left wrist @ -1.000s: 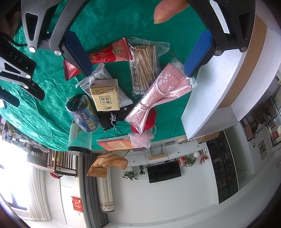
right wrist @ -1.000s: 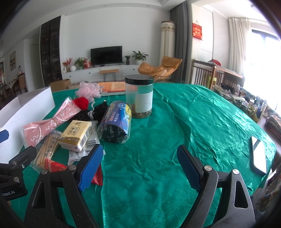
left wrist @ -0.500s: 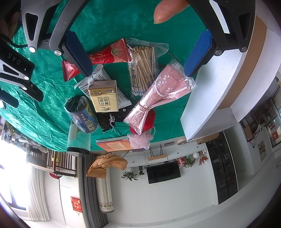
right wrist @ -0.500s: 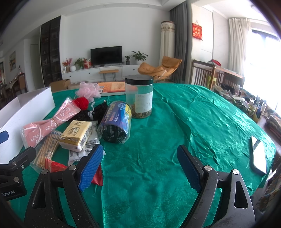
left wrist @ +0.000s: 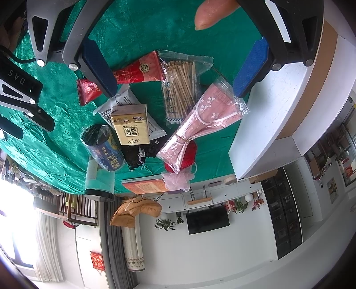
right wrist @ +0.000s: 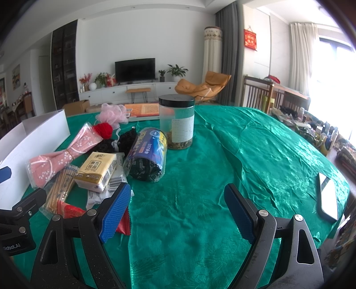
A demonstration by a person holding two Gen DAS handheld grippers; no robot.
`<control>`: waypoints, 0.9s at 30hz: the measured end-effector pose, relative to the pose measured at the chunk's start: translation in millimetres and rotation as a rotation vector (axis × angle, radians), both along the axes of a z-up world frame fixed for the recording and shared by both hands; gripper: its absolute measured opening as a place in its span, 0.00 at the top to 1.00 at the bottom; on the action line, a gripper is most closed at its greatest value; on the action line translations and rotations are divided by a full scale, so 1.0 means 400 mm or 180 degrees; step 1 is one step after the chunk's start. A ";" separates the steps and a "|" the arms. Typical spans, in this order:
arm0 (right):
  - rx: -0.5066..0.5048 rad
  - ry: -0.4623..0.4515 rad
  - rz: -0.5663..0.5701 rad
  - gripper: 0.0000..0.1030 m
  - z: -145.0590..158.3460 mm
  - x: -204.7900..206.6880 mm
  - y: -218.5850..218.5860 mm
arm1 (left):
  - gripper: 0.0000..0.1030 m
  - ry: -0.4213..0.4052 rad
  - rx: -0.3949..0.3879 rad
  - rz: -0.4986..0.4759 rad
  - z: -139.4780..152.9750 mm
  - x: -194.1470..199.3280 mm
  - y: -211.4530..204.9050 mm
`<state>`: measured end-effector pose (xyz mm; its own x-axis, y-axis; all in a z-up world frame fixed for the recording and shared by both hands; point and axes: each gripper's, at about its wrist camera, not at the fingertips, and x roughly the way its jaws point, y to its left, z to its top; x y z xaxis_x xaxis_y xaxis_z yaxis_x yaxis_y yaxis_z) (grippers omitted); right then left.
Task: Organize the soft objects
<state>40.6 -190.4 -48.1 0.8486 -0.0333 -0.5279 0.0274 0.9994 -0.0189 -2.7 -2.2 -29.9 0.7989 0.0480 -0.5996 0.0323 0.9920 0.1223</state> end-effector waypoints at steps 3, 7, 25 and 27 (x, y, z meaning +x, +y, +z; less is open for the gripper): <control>-0.0005 0.0006 0.0003 0.15 -0.009 0.009 0.007 | 0.00 0.0015 0.0005 0.0008 0.000 0.000 0.003; 0.0004 0.0009 -0.0001 0.15 -0.011 0.010 0.009 | 0.00 0.0038 0.0014 0.0014 -0.002 -0.001 0.007; 0.0173 0.0085 -0.0072 0.15 -0.024 0.012 -0.020 | 0.00 0.0384 0.0057 0.0094 -0.065 0.014 0.032; 0.0179 0.0096 -0.0070 0.15 -0.022 0.011 -0.022 | 0.00 0.0505 0.0048 0.0113 -0.084 0.021 0.036</control>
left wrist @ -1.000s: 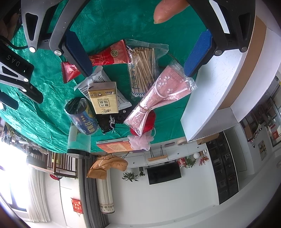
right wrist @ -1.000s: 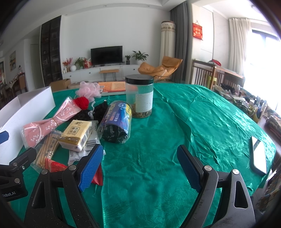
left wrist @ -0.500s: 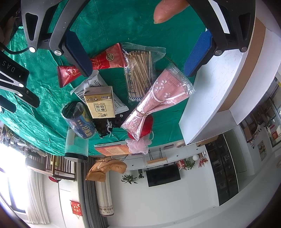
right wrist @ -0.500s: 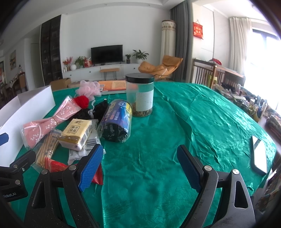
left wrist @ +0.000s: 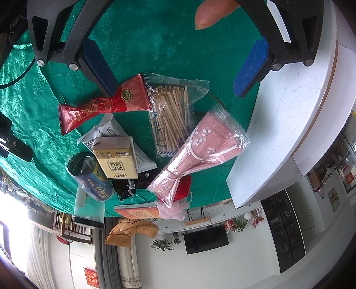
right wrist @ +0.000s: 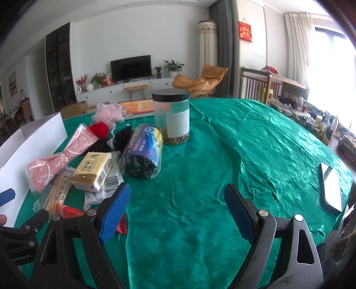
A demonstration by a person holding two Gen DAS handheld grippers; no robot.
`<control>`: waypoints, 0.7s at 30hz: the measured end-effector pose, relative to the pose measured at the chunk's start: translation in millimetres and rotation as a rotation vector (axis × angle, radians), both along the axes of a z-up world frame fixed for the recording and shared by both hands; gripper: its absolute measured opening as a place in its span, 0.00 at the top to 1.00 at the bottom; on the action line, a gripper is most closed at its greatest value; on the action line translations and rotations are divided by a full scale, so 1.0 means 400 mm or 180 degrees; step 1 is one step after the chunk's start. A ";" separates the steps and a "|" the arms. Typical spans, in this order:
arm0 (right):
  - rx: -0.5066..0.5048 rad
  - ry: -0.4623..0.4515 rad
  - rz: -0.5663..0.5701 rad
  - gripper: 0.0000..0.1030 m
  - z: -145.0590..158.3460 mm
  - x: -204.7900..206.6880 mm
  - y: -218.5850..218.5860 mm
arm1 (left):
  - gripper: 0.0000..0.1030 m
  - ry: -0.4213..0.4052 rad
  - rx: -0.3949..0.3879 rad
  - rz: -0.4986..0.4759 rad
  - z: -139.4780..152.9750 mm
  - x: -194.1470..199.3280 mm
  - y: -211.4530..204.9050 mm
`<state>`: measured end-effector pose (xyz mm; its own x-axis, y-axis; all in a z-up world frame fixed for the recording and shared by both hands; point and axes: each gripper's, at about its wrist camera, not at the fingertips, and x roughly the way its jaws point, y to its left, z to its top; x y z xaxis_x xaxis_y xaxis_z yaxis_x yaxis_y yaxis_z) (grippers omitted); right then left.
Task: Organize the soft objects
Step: 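Grasp the blue garbage-bag roll with the right gripper while the left gripper approaches the pink mask pack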
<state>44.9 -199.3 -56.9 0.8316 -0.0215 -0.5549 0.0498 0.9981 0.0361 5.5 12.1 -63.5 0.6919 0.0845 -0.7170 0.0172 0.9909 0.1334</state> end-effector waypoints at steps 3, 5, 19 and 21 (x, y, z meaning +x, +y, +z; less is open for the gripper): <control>0.0034 0.0029 -0.0016 0.15 -0.001 0.005 -0.008 | 0.00 0.0156 -0.0046 0.0023 -0.026 0.009 0.007; 0.0060 0.0037 -0.0034 0.15 -0.002 0.003 -0.013 | 0.00 0.0208 -0.0076 0.0030 -0.035 0.012 0.011; 0.0060 0.0068 -0.0023 0.15 -0.001 0.008 -0.012 | 0.00 0.0478 -0.0155 0.0060 -0.078 0.028 0.026; 0.0058 0.0068 -0.0021 0.15 0.000 0.008 -0.012 | 0.00 0.0475 -0.0177 0.0065 -0.080 0.030 0.028</control>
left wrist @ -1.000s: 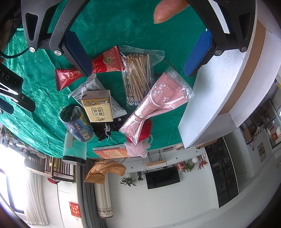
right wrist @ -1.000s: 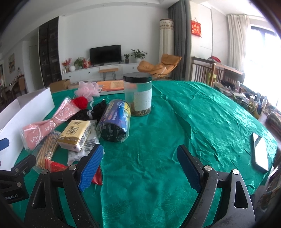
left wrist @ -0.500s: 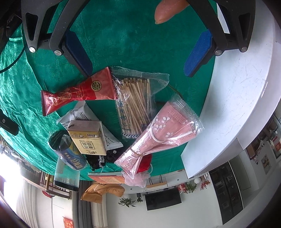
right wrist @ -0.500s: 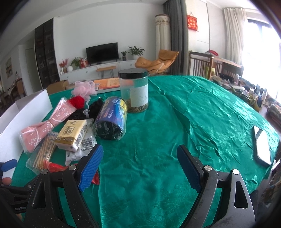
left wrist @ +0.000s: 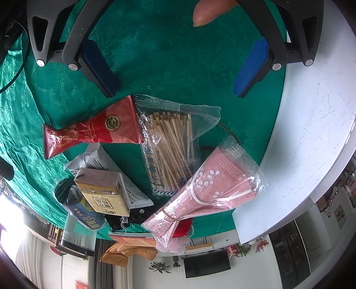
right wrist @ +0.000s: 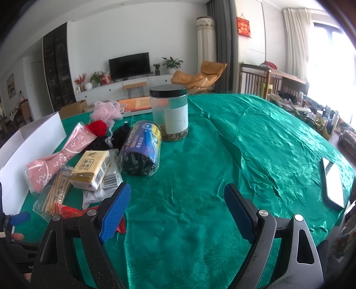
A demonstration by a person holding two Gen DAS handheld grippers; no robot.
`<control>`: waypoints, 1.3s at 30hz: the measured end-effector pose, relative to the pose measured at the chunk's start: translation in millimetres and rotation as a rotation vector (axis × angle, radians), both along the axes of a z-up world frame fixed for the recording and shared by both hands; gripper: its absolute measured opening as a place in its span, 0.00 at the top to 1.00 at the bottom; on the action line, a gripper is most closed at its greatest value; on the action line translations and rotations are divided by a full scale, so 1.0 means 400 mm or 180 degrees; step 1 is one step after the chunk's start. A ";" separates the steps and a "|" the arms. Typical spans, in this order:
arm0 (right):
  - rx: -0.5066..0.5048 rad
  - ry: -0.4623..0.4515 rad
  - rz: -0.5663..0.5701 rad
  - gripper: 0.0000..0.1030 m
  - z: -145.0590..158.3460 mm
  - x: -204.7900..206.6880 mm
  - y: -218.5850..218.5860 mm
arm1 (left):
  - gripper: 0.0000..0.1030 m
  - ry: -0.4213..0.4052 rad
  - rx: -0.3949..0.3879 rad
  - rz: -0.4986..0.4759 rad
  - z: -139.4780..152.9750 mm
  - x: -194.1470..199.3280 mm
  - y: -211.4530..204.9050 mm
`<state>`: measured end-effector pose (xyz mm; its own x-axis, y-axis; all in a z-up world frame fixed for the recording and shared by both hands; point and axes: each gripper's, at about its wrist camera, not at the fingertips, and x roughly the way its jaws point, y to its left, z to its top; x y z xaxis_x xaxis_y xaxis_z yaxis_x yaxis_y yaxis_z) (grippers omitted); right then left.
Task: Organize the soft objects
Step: 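Grasp the blue garbage-bag roll with the right gripper while the left gripper approaches the pink mask pack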
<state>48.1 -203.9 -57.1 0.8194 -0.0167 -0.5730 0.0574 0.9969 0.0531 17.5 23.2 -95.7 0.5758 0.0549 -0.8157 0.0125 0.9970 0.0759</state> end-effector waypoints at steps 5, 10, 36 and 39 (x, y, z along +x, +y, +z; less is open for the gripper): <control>0.0001 -0.0001 -0.0003 0.15 0.000 0.001 -0.001 | 0.00 0.0020 -0.0114 0.0036 -0.008 0.005 0.010; 0.0000 -0.0001 -0.0004 0.15 0.000 0.001 -0.001 | 0.00 0.0061 -0.0233 0.0058 -0.010 -0.001 0.028; 0.0357 0.0243 -0.0026 0.15 -0.028 0.028 -0.040 | 0.00 0.0072 -0.0248 -0.0101 -0.014 -0.009 0.033; 0.0649 0.0341 0.0126 0.15 -0.032 0.066 -0.053 | 0.00 0.0059 -0.0253 -0.0100 -0.014 -0.010 0.033</control>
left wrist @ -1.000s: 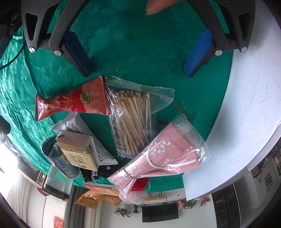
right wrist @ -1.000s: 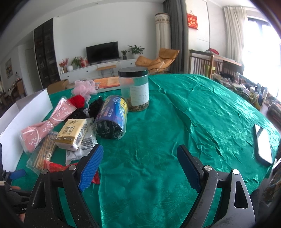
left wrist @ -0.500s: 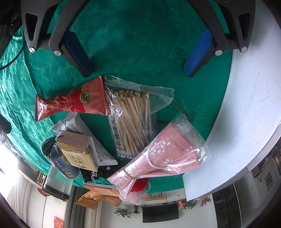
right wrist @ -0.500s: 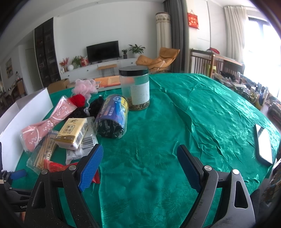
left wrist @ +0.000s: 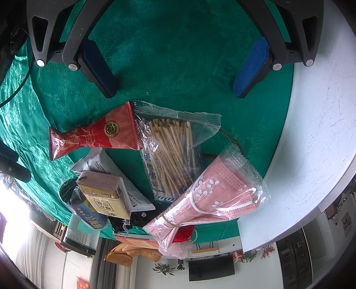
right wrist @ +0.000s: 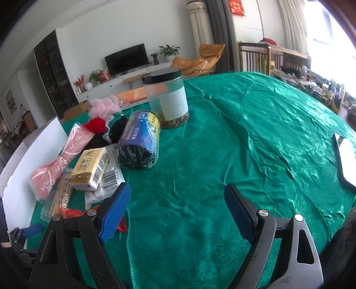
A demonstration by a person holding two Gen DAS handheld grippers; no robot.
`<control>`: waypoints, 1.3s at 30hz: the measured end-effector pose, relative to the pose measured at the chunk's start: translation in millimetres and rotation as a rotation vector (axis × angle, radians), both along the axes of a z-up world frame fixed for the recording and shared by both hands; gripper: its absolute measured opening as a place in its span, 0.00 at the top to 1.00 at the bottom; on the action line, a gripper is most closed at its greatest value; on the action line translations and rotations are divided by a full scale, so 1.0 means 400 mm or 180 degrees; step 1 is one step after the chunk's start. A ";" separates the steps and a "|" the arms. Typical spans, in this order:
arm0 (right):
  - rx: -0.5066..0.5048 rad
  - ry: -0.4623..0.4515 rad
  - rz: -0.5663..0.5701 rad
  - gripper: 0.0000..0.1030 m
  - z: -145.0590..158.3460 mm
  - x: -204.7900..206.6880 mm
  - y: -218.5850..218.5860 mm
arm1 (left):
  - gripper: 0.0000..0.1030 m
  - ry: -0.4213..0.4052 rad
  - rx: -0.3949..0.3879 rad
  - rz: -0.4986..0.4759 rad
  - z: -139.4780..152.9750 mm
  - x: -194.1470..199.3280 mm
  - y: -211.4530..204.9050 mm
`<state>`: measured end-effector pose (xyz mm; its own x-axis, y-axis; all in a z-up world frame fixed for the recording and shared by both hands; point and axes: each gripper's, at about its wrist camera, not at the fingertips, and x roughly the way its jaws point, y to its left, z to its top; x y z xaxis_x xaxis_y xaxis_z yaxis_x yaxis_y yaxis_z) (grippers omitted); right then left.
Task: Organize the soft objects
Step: 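Grasp the blue garbage-bag roll with the right gripper while the left gripper approaches the pink mask pack, then grasp the pink mask pack with the left gripper while the right gripper lifts the blue roll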
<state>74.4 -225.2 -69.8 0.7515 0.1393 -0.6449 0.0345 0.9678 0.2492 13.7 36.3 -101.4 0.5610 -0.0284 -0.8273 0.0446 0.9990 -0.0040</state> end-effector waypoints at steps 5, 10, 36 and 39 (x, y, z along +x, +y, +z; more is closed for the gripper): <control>0.0037 0.0232 0.0395 0.15 0.036 0.164 0.049 | 0.00 -0.0028 -0.0003 -0.0024 -0.001 0.000 0.001; -0.0181 0.0654 0.0643 0.15 0.009 0.340 0.135 | 0.00 -0.0050 -0.0001 -0.0045 -0.002 -0.001 0.000; -0.0365 0.0481 -0.0269 0.29 -0.071 0.224 -0.128 | 0.00 0.0265 -0.0028 -0.0252 0.012 0.019 0.011; -0.0356 0.0452 -0.0242 0.26 -0.075 0.191 -0.118 | 0.00 0.0206 -0.0163 -0.0359 0.061 0.015 0.017</control>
